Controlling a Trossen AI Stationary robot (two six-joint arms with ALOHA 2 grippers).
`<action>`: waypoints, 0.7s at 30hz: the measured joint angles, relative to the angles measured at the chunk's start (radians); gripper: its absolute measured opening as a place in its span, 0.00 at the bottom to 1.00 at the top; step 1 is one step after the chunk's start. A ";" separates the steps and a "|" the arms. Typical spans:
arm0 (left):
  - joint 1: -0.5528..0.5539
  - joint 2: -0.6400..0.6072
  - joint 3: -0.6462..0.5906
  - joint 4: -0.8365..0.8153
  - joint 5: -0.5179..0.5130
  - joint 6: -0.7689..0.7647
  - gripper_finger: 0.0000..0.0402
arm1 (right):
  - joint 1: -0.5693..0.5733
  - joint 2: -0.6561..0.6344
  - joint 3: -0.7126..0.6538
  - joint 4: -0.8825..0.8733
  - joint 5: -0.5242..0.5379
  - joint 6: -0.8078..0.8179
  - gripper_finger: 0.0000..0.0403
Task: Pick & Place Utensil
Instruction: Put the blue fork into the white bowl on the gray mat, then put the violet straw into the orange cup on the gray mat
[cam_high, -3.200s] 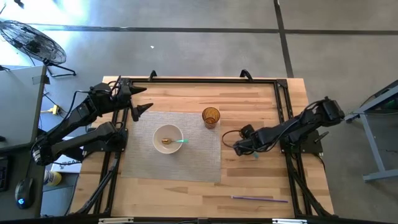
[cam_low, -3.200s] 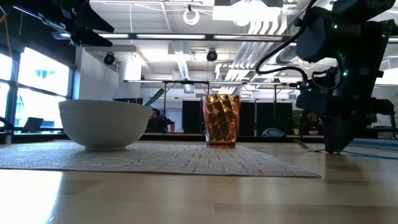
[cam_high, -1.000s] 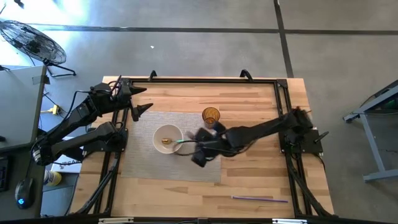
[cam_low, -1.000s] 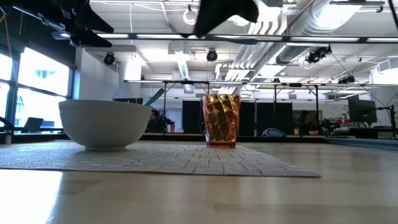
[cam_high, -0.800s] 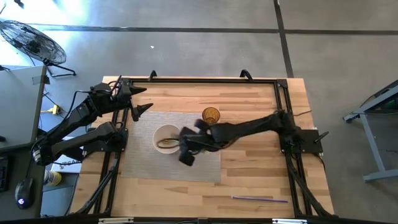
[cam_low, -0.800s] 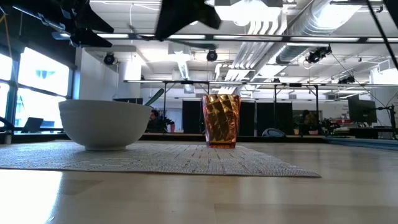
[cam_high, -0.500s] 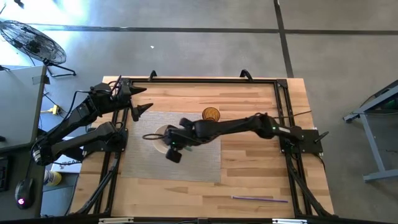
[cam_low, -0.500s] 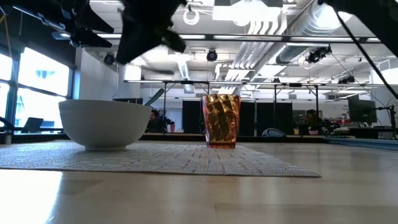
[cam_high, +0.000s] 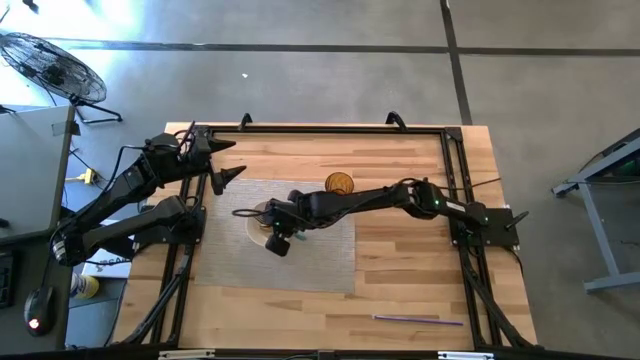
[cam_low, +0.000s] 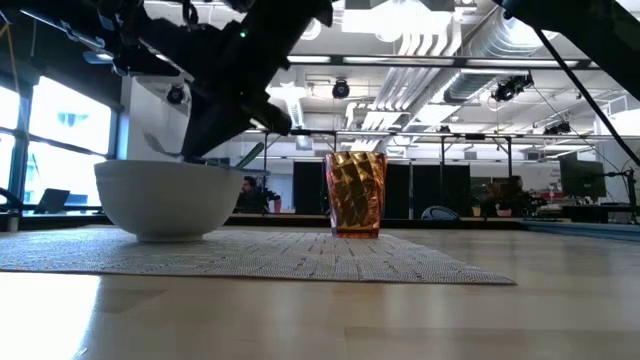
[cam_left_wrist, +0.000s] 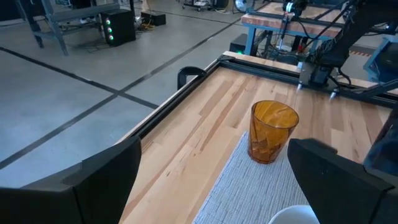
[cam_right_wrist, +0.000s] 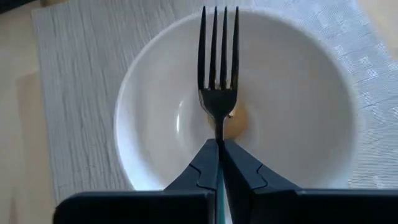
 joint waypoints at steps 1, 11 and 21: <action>0.000 0.000 0.000 0.000 0.000 0.000 0.99 | -0.001 0.000 -0.015 0.018 -0.012 0.000 0.01; 0.000 0.000 0.000 0.000 0.003 0.000 0.99 | -0.004 0.000 -0.076 0.135 -0.046 0.007 0.10; 0.000 0.000 0.000 0.000 0.003 0.000 0.99 | -0.003 -0.010 -0.077 0.153 -0.028 -0.031 0.18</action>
